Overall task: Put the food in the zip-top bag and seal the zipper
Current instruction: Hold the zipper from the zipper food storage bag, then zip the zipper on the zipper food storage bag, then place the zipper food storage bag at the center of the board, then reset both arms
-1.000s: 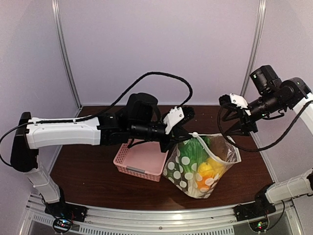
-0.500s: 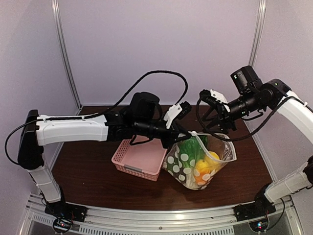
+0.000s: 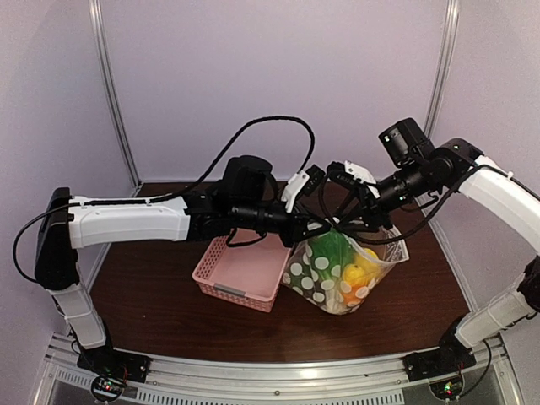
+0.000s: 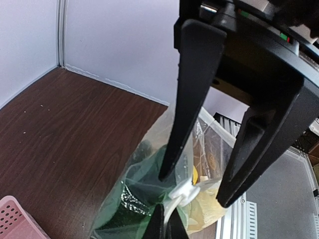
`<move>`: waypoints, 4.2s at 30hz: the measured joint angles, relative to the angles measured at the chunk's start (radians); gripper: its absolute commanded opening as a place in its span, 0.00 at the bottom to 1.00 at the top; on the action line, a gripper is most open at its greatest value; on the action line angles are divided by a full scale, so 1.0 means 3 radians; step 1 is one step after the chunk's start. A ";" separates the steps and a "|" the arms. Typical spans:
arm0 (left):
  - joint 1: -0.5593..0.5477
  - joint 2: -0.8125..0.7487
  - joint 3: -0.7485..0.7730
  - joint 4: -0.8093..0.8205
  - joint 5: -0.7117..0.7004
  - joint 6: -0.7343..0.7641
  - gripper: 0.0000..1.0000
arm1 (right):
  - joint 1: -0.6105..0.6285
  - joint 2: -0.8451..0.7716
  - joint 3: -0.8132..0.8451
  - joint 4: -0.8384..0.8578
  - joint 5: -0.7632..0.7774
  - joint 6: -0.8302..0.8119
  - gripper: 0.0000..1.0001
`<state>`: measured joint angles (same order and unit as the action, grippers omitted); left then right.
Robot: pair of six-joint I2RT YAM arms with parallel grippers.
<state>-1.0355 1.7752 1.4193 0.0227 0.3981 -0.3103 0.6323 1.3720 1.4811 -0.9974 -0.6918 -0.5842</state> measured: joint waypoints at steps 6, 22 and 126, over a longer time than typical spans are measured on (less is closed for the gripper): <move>0.0003 0.0000 0.0000 0.0045 0.0028 -0.0072 0.00 | 0.0025 0.0009 0.0000 0.0025 0.0118 0.0065 0.21; 0.0009 0.0000 -0.0008 0.0039 0.0029 -0.0090 0.00 | 0.0042 0.0009 0.0000 0.0083 0.0329 0.0009 0.00; 0.0441 0.0735 0.0165 0.0072 0.1413 0.0252 0.98 | -0.1995 -0.1218 -0.1356 -0.1048 0.0184 -0.1746 0.57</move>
<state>-0.9031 1.9957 1.4689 0.0444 0.8219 -0.2348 0.0338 1.0065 1.0744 -1.3117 -0.6365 -1.1080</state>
